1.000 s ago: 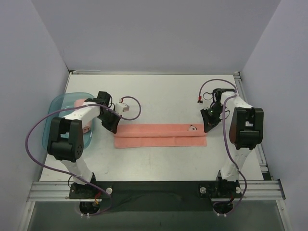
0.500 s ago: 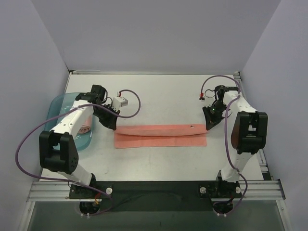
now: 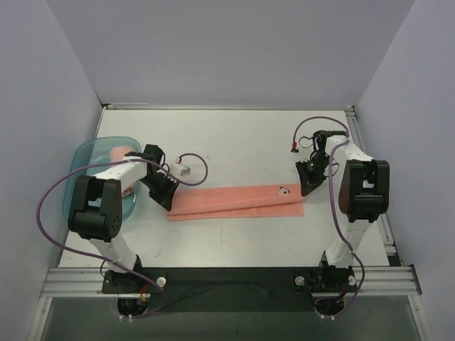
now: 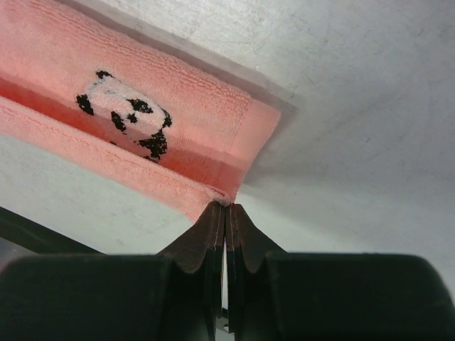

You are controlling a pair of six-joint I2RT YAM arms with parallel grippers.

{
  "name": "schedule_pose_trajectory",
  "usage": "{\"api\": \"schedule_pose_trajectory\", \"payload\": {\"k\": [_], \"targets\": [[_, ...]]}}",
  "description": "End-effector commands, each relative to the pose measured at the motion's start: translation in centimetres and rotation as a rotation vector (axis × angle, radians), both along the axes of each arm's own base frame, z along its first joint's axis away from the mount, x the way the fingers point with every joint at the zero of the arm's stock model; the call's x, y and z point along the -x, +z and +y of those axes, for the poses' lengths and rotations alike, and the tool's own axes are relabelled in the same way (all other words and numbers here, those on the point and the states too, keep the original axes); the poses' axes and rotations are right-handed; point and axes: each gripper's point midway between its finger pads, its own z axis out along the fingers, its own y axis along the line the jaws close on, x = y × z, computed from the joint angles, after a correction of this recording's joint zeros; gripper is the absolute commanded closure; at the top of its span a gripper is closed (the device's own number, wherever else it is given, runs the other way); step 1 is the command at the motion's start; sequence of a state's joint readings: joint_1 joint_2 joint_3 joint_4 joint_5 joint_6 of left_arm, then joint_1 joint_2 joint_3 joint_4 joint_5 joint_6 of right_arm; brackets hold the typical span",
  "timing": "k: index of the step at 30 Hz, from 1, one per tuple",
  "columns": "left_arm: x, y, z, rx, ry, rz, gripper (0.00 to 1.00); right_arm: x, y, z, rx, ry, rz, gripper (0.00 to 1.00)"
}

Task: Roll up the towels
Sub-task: Fold the towel

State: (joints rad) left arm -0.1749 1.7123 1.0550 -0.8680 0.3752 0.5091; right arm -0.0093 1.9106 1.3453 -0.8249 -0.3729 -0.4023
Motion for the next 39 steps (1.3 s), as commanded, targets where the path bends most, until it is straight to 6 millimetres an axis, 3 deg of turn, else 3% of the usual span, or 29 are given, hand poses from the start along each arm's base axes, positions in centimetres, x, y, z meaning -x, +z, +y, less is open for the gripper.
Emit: {"api": "schedule_pose_trajectory", "payload": {"k": [1, 8, 17, 25, 29, 34, 39], "targets": [[-2.3, -0.3, 0.7, -0.039, 0.029, -0.076, 1.0, 1.2, -0.3, -0.7, 0.029, 0.011, 0.041, 1.0], [-3.5, 1.0, 0.4, -0.029, 0.02, -0.112, 1.0, 0.3, 0.6, -0.6, 0.023, 0.001, 0.001, 1.0], [-8.9, 8.6, -0.6, 0.047, 0.047, -0.299, 1.0, -2.8, 4.4, -0.3, 0.005, -0.015, -0.11, 1.0], [-9.9, 12.3, -1.0, 0.088, 0.058, -0.4, 1.0, -3.3, 6.0, -0.2, -0.022, -0.024, -0.162, 1.0], [-9.2, 11.4, -0.9, 0.084, 0.041, -0.382, 1.0, -3.1, 5.7, -0.1, -0.027, -0.019, -0.147, 1.0], [-6.0, 8.8, -0.4, 0.066, 0.002, -0.306, 1.0, -1.6, 4.6, -0.4, -0.012, 0.004, -0.108, 1.0], [-4.1, 7.6, 0.4, 0.037, -0.051, -0.264, 1.0, -0.5, 4.6, -0.6, -0.007, 0.027, -0.105, 1.0]]}}
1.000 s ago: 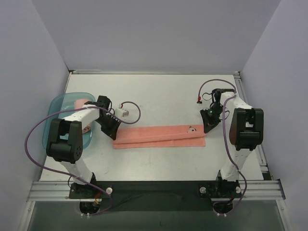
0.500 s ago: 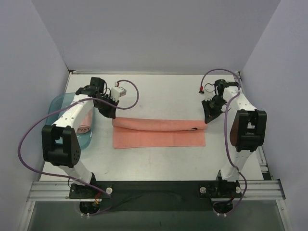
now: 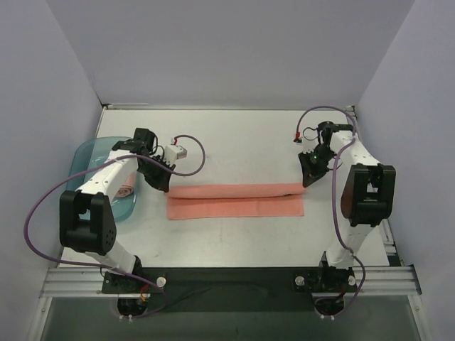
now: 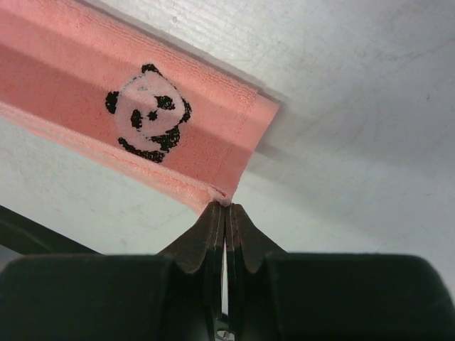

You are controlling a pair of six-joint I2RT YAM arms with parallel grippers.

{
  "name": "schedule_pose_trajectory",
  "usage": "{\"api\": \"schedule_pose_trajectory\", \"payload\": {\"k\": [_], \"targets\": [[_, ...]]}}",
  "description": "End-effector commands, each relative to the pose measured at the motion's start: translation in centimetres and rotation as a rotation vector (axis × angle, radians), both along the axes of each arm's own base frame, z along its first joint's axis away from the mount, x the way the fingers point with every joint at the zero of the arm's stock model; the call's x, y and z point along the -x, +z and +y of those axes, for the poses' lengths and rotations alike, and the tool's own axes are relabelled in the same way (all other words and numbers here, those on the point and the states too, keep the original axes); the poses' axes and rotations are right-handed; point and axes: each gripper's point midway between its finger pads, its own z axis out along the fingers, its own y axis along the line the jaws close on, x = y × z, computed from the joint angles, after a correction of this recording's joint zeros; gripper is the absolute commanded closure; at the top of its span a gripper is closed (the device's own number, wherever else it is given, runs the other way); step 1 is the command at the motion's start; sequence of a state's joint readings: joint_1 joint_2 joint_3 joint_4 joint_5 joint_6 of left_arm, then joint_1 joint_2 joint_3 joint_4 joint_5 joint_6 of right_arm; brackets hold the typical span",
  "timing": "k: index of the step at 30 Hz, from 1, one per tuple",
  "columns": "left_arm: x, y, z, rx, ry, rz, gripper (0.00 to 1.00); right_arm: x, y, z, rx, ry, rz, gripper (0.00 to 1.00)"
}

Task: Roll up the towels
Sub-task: Fold the towel

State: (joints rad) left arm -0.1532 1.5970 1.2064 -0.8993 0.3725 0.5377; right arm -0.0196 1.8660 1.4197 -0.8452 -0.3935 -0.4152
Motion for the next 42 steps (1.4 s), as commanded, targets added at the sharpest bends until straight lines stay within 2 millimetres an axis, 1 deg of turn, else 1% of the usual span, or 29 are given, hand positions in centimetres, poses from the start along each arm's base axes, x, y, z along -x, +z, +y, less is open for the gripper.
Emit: {"api": "schedule_pose_trajectory", "payload": {"k": [1, 3, 4, 5, 6, 7, 8, 10, 13, 17, 21, 24, 26, 27, 28, 29, 30, 32, 35, 39, 42], "targets": [[1.3, 0.3, 0.6, -0.005, -0.048, -0.003, 1.0, 1.8, 1.5, -0.6, 0.016, 0.027, 0.002, 1.0], [2.0, -1.0, 0.7, -0.014, -0.047, 0.043, 1.0, 2.3, 0.9, -0.6, 0.017, 0.032, 0.023, 1.0], [2.1, -1.5, 0.7, -0.015, -0.039, 0.054, 1.0, 2.5, 0.5, -0.6, 0.016, 0.03, 0.036, 1.0], [2.8, -2.7, 0.9, -0.029, -0.034, 0.086, 1.0, 2.9, -0.3, -0.5, 0.015, 0.031, 0.059, 1.0], [2.4, -3.2, 1.0, -0.029, -0.027, 0.075, 1.0, 3.0, -0.8, -0.4, 0.017, 0.032, 0.069, 1.0], [2.6, -3.8, 1.0, -0.034, -0.025, 0.083, 1.0, 2.9, -1.6, -0.3, 0.02, 0.034, 0.074, 1.0], [2.9, -4.7, 1.2, -0.044, -0.022, 0.103, 1.0, 3.3, -2.3, -0.4, 0.028, 0.036, 0.092, 1.0], [2.8, -5.4, 1.4, -0.054, -0.016, 0.104, 1.0, 3.4, -3.3, -0.4, 0.037, 0.038, 0.107, 1.0], [2.7, -6.3, 1.4, -0.061, 0.001, 0.12, 1.0, 3.5, -4.2, -0.5, 0.043, 0.031, 0.121, 1.0], [2.7, -7.4, 1.2, -0.058, 0.022, 0.156, 1.0, 3.4, -4.7, -0.5, 0.051, 0.022, 0.132, 1.0], [2.2, -7.2, 1.1, -0.059, 0.036, 0.149, 1.0, 3.5, -4.6, -0.6, 0.057, 0.022, 0.131, 1.0], [1.8, -6.1, 1.0, -0.043, 0.04, 0.121, 1.0, 3.4, -4.0, -0.6, 0.056, 0.022, 0.115, 1.0], [1.3, -4.7, 0.7, -0.027, 0.035, 0.094, 1.0, 3.3, -3.2, -0.5, 0.053, 0.023, 0.101, 1.0], [1.5, -4.3, 0.7, -0.025, 0.031, 0.103, 1.0, 3.3, -2.9, -0.6, 0.052, 0.023, 0.098, 1.0], [1.2, -3.4, 0.5, -0.013, 0.025, 0.083, 1.0, 3.3, -2.2, -0.5, 0.047, 0.024, 0.085, 1.0], [1.6, -2.9, 0.6, -0.014, 0.019, 0.088, 1.0, 3.3, -1.5, -0.6, 0.046, 0.025, 0.07, 1.0], [1.7, -2.6, 0.5, -0.011, 0.018, 0.088, 1.0, 3.2, -1.4, -0.5, 0.045, 0.025, 0.067, 1.0], [1.8, -1.9, 0.6, -0.009, 0.008, 0.071, 1.0, 3.3, -0.7, -0.5, 0.04, 0.034, 0.054, 1.0], [2.6, -1.8, 0.8, -0.017, -0.005, 0.078, 1.0, 3.8, -0.4, -0.5, 0.042, 0.047, 0.055, 1.0], [3.5, -3.0, 0.8, -0.019, 0.003, 0.111, 1.0, 4.8, -1.3, -0.4, 0.035, 0.055, 0.094, 1.0], [3.4, -3.9, 0.7, -0.015, 0.011, 0.117, 1.0, 5.2, -2.1, -0.1, 0.02, 0.05, 0.116, 1.0]]}}
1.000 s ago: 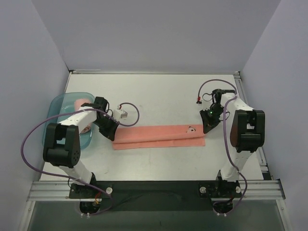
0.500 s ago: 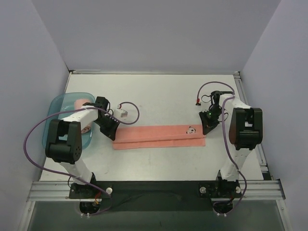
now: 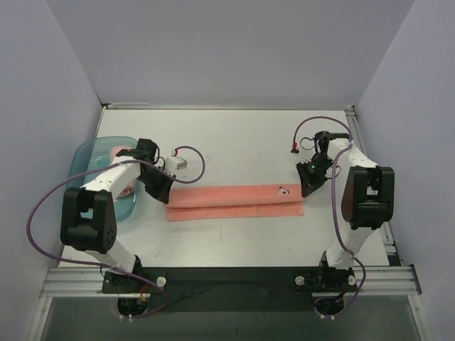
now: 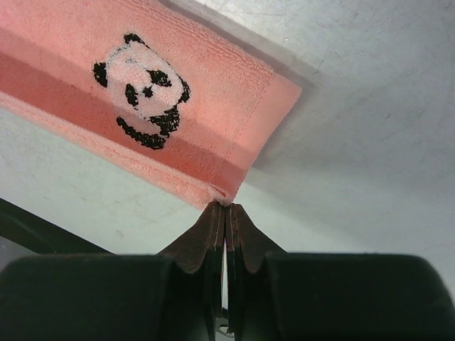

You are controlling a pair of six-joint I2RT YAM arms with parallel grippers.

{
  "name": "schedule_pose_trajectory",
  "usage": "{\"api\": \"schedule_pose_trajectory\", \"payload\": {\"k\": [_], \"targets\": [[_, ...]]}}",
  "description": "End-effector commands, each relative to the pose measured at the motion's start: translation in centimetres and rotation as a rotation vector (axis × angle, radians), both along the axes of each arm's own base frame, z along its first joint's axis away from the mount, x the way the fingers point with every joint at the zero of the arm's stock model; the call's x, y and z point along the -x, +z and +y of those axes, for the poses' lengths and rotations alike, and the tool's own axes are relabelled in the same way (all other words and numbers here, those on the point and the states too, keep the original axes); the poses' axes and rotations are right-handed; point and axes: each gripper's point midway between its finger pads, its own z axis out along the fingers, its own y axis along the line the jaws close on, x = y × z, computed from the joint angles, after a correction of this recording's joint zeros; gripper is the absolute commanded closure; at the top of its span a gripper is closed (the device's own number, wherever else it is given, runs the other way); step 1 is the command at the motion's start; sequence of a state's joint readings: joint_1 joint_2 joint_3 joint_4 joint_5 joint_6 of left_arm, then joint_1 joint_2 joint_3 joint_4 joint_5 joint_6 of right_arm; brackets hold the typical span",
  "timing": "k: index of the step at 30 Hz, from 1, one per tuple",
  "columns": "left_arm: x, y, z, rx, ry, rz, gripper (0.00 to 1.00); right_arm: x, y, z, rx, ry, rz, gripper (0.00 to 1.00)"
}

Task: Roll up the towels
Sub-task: Fold the towel

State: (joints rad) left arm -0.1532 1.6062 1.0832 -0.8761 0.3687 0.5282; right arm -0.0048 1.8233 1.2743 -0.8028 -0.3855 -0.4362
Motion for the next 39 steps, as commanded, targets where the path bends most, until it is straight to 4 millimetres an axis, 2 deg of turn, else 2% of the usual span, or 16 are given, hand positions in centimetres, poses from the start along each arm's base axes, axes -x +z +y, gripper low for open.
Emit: {"api": "schedule_pose_trajectory", "payload": {"k": [1, 5, 7, 11, 14, 15, 16, 18, 20, 23, 25, 27, 30, 34, 36, 39], "targets": [[0.3, -0.6, 0.2, 0.002, 0.003, 0.008, 1.0, 2.0, -0.4, -0.3, 0.013, 0.014, 0.068, 1.0], [0.2, -1.5, 0.2, 0.0, 0.003, 0.014, 0.99, 2.3, -1.0, -0.3, 0.01, 0.013, 0.08, 1.0], [0.2, -1.5, 0.1, 0.003, -0.009, 0.01, 0.96, 2.4, -0.7, -0.2, 0.004, 0.022, 0.073, 1.0], [1.3, -0.4, -0.4, 0.048, -0.057, -0.002, 0.73, 3.7, -0.2, 0.0, -0.015, 0.059, 0.067, 0.97], [2.2, 0.4, -0.4, 0.059, -0.093, -0.021, 0.65, 4.9, 0.6, 0.1, -0.034, 0.109, 0.062, 0.8], [2.5, 0.6, -0.5, 0.067, -0.114, -0.024, 0.6, 5.7, 0.8, 0.0, -0.034, 0.125, 0.068, 0.67], [2.8, 0.8, -0.4, 0.068, -0.125, -0.025, 0.58, 6.1, 0.9, -0.1, -0.034, 0.139, 0.07, 0.61], [3.6, 1.3, -0.3, 0.071, -0.15, -0.022, 0.54, 6.9, 1.7, -0.1, -0.043, 0.172, 0.064, 0.54], [3.9, 1.9, -0.3, 0.076, -0.163, -0.036, 0.54, 7.0, 2.6, 0.3, -0.073, 0.17, 0.056, 0.52], [3.6, 2.6, -0.9, 0.105, -0.145, -0.045, 0.54, 6.2, 3.8, 1.3, -0.121, 0.124, 0.026, 0.53], [3.0, 2.8, -1.9, 0.137, -0.114, -0.033, 0.54, 5.2, 3.9, 2.4, -0.16, 0.05, 0.042, 0.6], [2.0, 2.6, -2.6, 0.142, -0.065, -0.032, 0.57, 4.3, 3.1, 3.1, -0.176, -0.035, 0.079, 0.7], [1.2, 1.2, -3.1, 0.103, -0.029, -0.019, 0.62, 4.2, 1.6, 4.3, -0.161, -0.056, 0.125, 0.75], [1.7, -2.2, -2.2, 0.006, 0.014, 0.051, 0.69, 5.1, -1.0, 3.8, -0.069, -0.062, 0.186, 0.75], [1.6, -3.1, -1.5, -0.04, 0.023, 0.054, 0.7, 5.5, -2.5, 2.8, -0.001, -0.073, 0.227, 0.75], [1.7, -3.7, -1.2, -0.07, 0.028, 0.079, 0.71, 4.8, -3.6, 1.0, 0.117, -0.091, 0.249, 0.76]]}}
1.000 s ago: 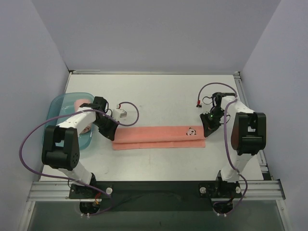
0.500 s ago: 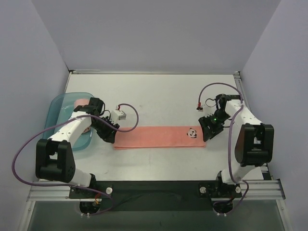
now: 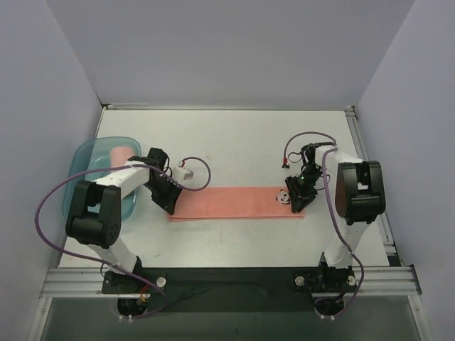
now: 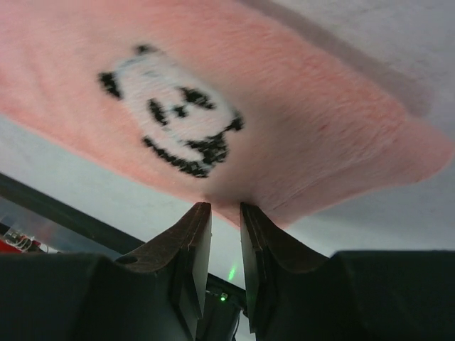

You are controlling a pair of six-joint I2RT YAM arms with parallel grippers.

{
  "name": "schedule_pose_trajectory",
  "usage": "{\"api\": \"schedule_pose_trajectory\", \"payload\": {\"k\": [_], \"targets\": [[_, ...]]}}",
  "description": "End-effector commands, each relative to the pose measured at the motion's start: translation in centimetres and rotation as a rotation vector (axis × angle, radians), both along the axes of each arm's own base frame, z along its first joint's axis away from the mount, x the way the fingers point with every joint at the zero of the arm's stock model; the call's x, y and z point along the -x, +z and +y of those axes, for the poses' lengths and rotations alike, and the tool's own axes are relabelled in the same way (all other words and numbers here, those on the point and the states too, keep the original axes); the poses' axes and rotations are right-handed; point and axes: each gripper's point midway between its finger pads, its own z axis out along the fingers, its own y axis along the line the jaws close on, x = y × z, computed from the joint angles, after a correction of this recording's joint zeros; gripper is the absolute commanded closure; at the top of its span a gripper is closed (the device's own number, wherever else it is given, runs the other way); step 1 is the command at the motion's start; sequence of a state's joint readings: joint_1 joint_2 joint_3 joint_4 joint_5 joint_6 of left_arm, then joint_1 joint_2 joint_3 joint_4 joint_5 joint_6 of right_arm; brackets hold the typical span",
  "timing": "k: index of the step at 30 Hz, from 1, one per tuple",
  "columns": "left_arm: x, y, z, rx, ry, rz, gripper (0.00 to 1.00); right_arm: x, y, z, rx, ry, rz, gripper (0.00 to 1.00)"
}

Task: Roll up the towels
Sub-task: Fold the towel

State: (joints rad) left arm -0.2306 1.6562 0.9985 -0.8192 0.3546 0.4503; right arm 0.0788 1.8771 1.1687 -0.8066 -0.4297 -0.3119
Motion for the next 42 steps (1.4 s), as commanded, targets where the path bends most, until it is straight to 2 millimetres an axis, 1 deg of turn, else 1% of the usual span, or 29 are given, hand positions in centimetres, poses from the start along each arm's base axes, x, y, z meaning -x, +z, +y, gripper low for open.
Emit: {"api": "schedule_pose_trajectory", "payload": {"k": [1, 2, 3, 5, 6, 7, 8, 9, 10, 11, 12, 13, 14, 16, 17, 20, 21, 26, 28, 31, 33, 35, 36, 38, 42], "targets": [[-0.8, -0.8, 0.5, -0.058, 0.025, -0.009, 0.71, -0.3, -0.9, -2.9, 0.171, -0.048, 0.049, 0.76], [-0.7, -0.9, 0.5, -0.067, 0.023, -0.003, 0.71, -0.6, -1.0, -3.3, 0.185, -0.058, 0.049, 0.76], [-0.6, -1.0, 0.2, -0.075, 0.004, -0.004, 0.71, -1.6, -1.0, -4.0, 0.213, -0.062, 0.04, 0.76], [-0.4, -1.0, 0.1, -0.083, -0.009, 0.007, 0.71, -2.8, -0.8, -4.7, 0.222, -0.084, 0.021, 0.75], [-0.2, -0.9, -0.3, -0.069, -0.009, 0.013, 0.69, -3.0, -0.5, -4.6, 0.208, -0.088, 0.024, 0.75], [-0.4, -0.1, -1.3, -0.023, -0.013, 0.004, 0.63, -4.1, 0.1, -4.5, 0.189, -0.097, -0.004, 0.75], [-0.4, 0.4, -1.8, 0.0, -0.015, 0.0, 0.6, -4.4, 0.6, -4.3, 0.166, -0.107, -0.011, 0.73], [-0.4, 1.0, -2.3, 0.022, -0.012, -0.007, 0.57, -4.6, 1.5, -3.8, 0.135, -0.11, -0.03, 0.73], [-0.7, 2.2, -3.3, 0.064, -0.022, -0.034, 0.53, -5.1, 2.3, -3.4, 0.107, -0.113, -0.055, 0.72], [-0.8, 2.8, -3.5, 0.08, -0.02, -0.046, 0.51, -5.4, 2.8, -3.9, 0.088, -0.139, -0.072, 0.7], [-0.9, 3.4, -3.8, 0.096, -0.014, -0.057, 0.5, -5.8, 3.9, -4.0, 0.083, -0.152, -0.112, 0.7], [-1.2, 4.4, -4.1, 0.118, -0.013, -0.085, 0.48, -6.0, 4.2, -4.1, 0.08, -0.165, -0.127, 0.69], [-1.4, 5.0, -4.3, 0.13, -0.011, -0.102, 0.45, -6.3, 4.7, -4.3, 0.082, -0.18, -0.143, 0.66], [-1.5, 5.9, -4.4, 0.142, 0.001, -0.126, 0.41, -6.7, 4.9, -4.9, 0.092, -0.236, -0.147, 0.61], [-1.6, 6.1, -4.4, 0.143, 0.007, -0.13, 0.38, -6.9, 4.9, -5.0, 0.099, -0.25, -0.145, 0.59], [-1.7, 6.5, -4.4, 0.147, 0.012, -0.14, 0.36, -6.8, 4.0, -5.0, 0.119, -0.298, -0.109, 0.55], [-1.7, 6.5, -4.3, 0.146, 0.014, -0.145, 0.35, -6.8, 3.5, -5.0, 0.121, -0.306, -0.094, 0.55], [-1.8, 6.9, -3.9, 0.146, 0.028, -0.157, 0.33, -6.6, 2.4, -4.6, 0.13, -0.338, -0.067, 0.54], [-1.6, 6.8, -3.7, 0.143, 0.033, -0.154, 0.33, -6.6, 1.7, -4.6, 0.136, -0.337, -0.057, 0.54], [-1.6, 6.8, -3.5, 0.138, 0.044, -0.153, 0.33, -6.5, 0.5, -4.5, 0.165, -0.332, -0.042, 0.55], [-1.5, 6.8, -3.4, 0.136, 0.05, -0.152, 0.33, -6.5, -0.2, -4.1, 0.176, -0.319, -0.035, 0.55], [-1.4, 6.6, -3.1, 0.13, 0.052, -0.153, 0.33, -6.3, -0.6, -4.0, 0.195, -0.305, -0.034, 0.55], [-1.4, 6.6, -3.0, 0.126, 0.05, -0.155, 0.33, -6.2, -0.9, -3.5, 0.21, -0.28, -0.034, 0.56], [-1.3, 6.6, -2.7, 0.115, 0.052, -0.165, 0.32, -6.2, -1.4, -3.6, 0.252, -0.256, -0.035, 0.56], [-1.4, 6.9, -2.5, 0.108, 0.048, -0.182, 0.32, -5.4, -2.1, -2.8, 0.266, -0.221, -0.003, 0.6]]}}
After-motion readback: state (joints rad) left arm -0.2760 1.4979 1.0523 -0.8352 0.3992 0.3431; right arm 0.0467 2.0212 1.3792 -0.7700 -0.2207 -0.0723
